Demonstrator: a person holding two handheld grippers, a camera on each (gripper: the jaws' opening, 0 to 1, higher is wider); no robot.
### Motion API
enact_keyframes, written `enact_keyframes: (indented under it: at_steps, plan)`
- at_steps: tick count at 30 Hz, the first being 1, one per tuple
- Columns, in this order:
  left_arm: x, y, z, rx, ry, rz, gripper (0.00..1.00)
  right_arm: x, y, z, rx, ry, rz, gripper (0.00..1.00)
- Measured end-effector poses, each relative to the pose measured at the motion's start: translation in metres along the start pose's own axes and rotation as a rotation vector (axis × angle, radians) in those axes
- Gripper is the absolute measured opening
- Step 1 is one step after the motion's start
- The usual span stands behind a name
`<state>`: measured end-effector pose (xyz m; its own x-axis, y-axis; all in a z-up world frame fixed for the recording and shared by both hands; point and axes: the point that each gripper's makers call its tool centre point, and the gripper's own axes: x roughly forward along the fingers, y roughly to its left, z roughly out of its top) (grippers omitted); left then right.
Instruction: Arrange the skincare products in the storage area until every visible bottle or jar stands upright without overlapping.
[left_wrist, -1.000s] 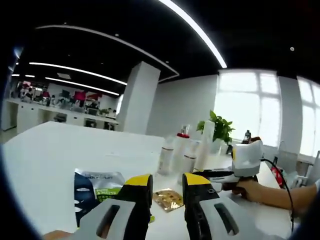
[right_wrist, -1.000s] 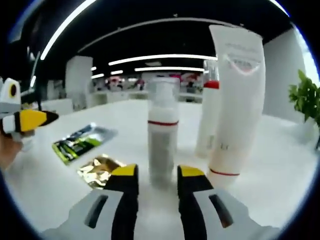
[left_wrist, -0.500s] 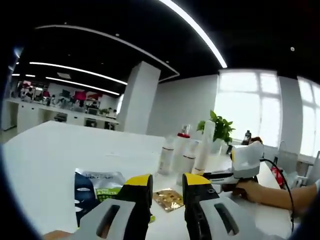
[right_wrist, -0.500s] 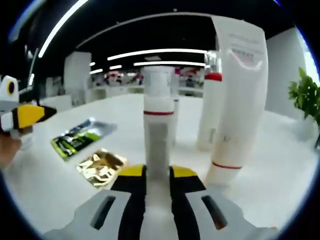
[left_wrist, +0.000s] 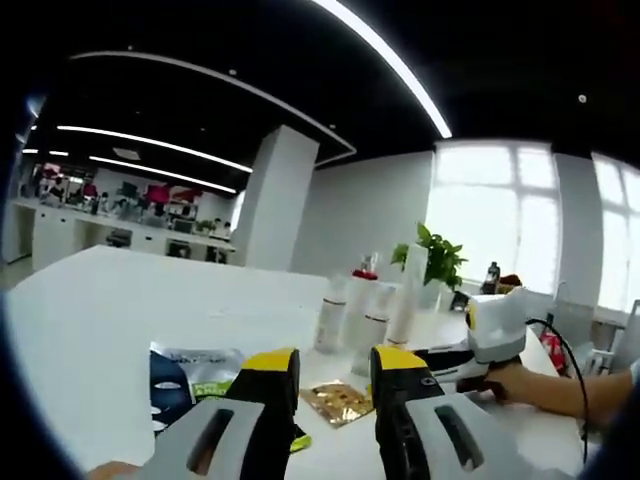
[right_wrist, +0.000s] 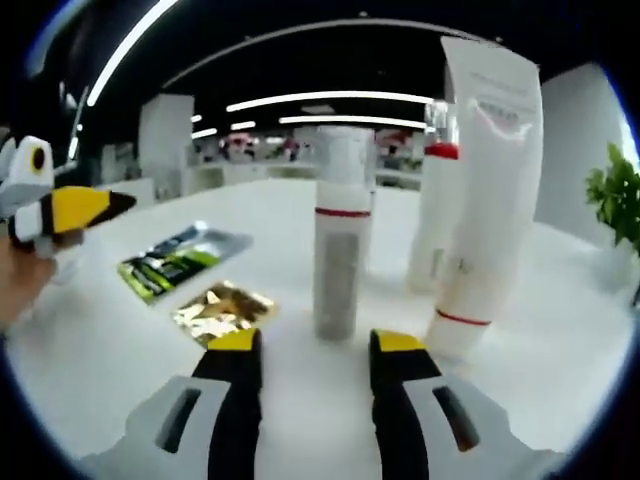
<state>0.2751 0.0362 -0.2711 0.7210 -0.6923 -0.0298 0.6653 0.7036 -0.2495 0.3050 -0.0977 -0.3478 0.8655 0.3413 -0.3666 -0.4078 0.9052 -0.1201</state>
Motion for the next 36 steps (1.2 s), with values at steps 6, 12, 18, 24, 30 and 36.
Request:
enact_keyframes:
  at_steps: [6,12,18,24,30,36]
  plan:
    - [-0.021,0.001,0.035,-0.076,-0.058,-0.085,0.49,-0.011,0.014,0.004,-0.085,0.027,0.064,0.43]
    - [-0.064,0.025,0.039,0.044,0.072,-0.009,0.73,-0.023,0.032,0.015,-0.086,0.012,0.115,0.46]
    - [-0.126,0.062,0.037,0.067,0.304,0.117,1.0,-0.028,0.045,0.028,-0.076,-0.048,0.162,0.44]
    - [-0.17,0.08,0.009,0.053,0.558,0.139,0.93,-0.026,0.048,0.03,-0.085,-0.057,0.175,0.46]
    - [-0.198,0.097,-0.029,0.091,0.838,0.185,0.86,-0.026,0.053,0.032,-0.123,-0.063,0.172,0.46]
    - [-0.214,0.09,-0.061,0.101,1.047,0.141,0.83,-0.027,0.06,0.033,-0.139,-0.071,0.19,0.47]
